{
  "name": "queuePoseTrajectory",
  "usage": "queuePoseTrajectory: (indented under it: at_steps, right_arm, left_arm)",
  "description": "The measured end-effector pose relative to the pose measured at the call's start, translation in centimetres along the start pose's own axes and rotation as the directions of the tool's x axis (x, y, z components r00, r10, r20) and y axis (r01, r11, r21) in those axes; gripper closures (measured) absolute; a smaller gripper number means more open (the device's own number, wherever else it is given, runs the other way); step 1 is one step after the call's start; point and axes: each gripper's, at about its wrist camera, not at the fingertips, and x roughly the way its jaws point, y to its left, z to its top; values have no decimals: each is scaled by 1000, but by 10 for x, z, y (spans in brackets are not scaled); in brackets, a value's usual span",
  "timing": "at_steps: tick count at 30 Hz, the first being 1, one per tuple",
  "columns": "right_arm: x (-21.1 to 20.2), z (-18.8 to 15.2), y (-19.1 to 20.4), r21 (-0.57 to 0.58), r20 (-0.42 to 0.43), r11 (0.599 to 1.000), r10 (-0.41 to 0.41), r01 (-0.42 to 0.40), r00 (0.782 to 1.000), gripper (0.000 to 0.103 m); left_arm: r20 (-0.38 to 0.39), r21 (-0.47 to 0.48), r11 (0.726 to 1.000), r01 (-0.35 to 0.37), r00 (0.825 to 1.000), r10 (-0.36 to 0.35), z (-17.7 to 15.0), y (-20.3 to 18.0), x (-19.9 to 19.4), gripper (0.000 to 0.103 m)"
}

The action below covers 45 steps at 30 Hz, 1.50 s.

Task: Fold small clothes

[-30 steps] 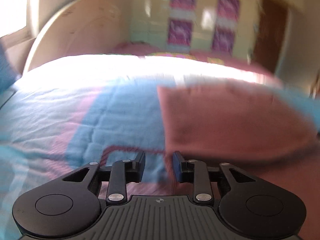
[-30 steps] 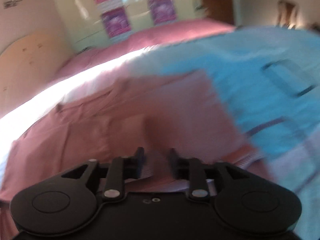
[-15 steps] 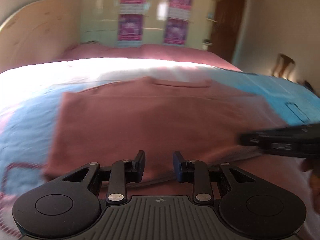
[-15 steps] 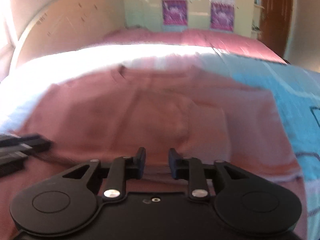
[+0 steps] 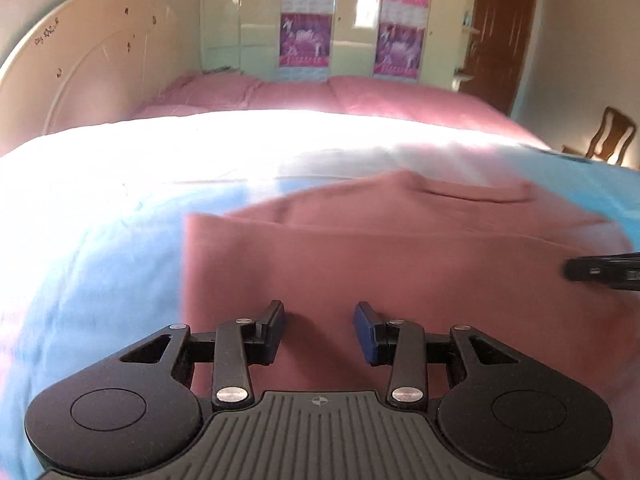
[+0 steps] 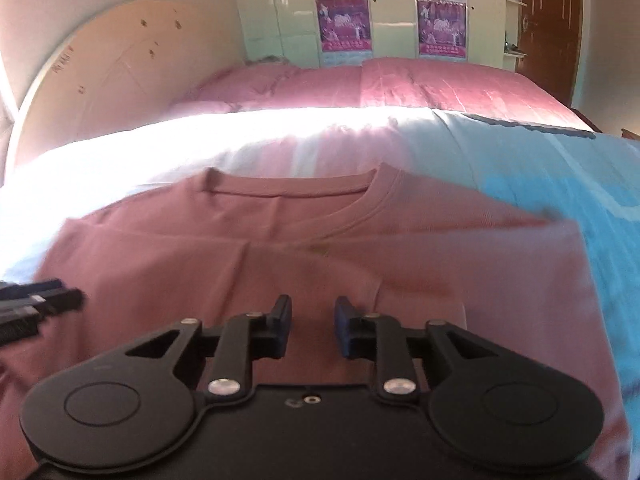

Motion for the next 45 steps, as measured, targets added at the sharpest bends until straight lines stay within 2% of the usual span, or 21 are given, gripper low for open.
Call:
queuePoseTrajectory:
  at_steps: [2,5,7,9,11,14,16,18,19,20,21,23,26,29,31,34,38,40,41,43,45]
  right_arm:
    - [14,10,-5,-1,3,1000,-20,20,1000,83]
    - [24,14,-10,-21,0,999,-38,38,999,77]
    - [29,17,-10,-25,-5,999,-44,44,999,76]
    - [19,19,-3,-15,25,1000,-24,25,999,71]
    - [9,14,14,-23,48,999,43,-42,998,69]
    - [16,1,50,-97,10,988,121,-119,993,69]
    - [20,-12,61,-164,-2,983,79,-79,997,69]
    - [14,-20,49,-130,19,987,97,-94,995,78]
    - [7,-23,42,-110,22,989,99,-96,995,75]
    - [-2,-26,39,-102,38,992,75,-71,996,68]
    - [-8,-30,38,-95,42,994,62,-58,997,68]
    - [-11,-38,37,-75,20,993,93,-91,995,67]
    - [-16,-41,30,-84,13,994,69,-67,998,74]
    - [-40,-37,-2,-32,65,999,-24,26,998,70]
    - [-35,-42,-29,-12,-2,995,-101,101,995,74]
    - [-48,-42,-46,28,-3,993,-113,113,994,74]
    - [-74,-48,-39,36,52,997,-64,62,997,75]
    - [-72,-55,-32,14,28,999,-52,52,998,74]
    - [-63,-61,-29,-3,-20,997,-74,74,997,73]
    - [-63,-69,-28,-25,-22,993,-114,113,993,71]
    - [-67,-68,-29,-16,-41,993,-115,114,993,72]
  left_arm:
    - [4,-40,999,-3,1000,3,18,19,18,64]
    - [-2,-86,996,-7,1000,7,34,40,39,64]
    - [-3,-126,992,5,1000,-6,36,44,34,64]
    - [40,-87,996,19,999,-16,25,30,18,64]
    - [65,-51,997,51,997,-48,8,9,4,64]
    - [46,-14,1000,15,999,-14,-25,-10,4,64]
    - [73,-28,1000,9,997,-7,-42,-2,-8,64]
    - [71,-50,999,-1,997,5,-51,7,-24,64]
    - [72,-51,999,-4,997,8,-58,12,-34,64]
    - [73,-42,999,-10,997,13,-68,12,-41,64]
    - [76,-34,999,-19,997,21,-64,13,-41,64]
    - [83,-42,999,-32,996,36,-69,13,-50,64]
    - [89,-39,998,-43,995,46,-77,17,-64,64]
    - [95,-20,999,-26,995,28,-81,18,-67,64]
    - [97,-10,999,-35,995,36,-82,15,-69,64]
    - [86,-22,998,-53,995,55,-77,9,-76,64]
    - [73,-2,999,-40,996,40,-85,-4,-83,64]
    - [68,-2,999,-45,997,45,-91,-6,-82,64]
    - [69,-12,999,-44,997,45,-92,-6,-83,64]
    - [62,-32,999,-39,997,41,-91,-3,-87,64]
    - [61,-19,999,-40,997,41,-95,-2,-92,64]
